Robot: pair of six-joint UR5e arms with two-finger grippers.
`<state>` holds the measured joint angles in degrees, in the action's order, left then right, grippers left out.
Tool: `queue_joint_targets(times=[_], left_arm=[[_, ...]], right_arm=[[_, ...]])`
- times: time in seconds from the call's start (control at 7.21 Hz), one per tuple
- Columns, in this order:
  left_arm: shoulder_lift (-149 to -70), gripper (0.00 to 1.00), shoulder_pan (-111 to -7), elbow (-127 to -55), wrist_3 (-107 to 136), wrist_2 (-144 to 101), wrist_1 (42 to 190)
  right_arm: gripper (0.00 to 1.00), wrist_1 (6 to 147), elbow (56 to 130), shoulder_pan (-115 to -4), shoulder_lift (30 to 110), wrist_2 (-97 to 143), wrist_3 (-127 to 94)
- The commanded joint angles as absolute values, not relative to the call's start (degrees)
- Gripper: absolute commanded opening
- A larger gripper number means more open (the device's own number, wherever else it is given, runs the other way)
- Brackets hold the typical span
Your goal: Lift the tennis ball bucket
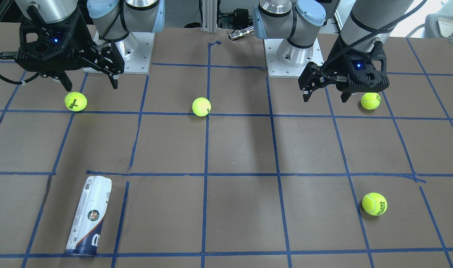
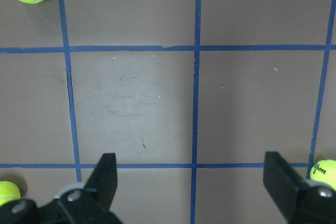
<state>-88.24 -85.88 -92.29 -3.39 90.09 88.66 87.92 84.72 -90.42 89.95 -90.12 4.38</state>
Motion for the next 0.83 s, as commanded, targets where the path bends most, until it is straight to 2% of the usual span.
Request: queue_joint_targets(times=[0.0, 0.42, 0.69], left_arm=[[-88.2, 1.0, -85.9, -92.3, -3.4, 90.1, 88.7], [-88.2, 1.0, -85.9, -92.3, -3.4, 90.1, 88.5], [-88.2, 1.0, -86.0, -92.3, -4.0, 90.6, 88.3]], right_arm=[[1.0, 88.4, 84.7, -88.9, 89.6, -90.1, 4.5], [1.0, 88.6, 84.5, -87.4, 88.6, -89.4, 4.6], [1.0, 92.5, 83.4, -86.1, 81.9, -89.5, 4.6]])
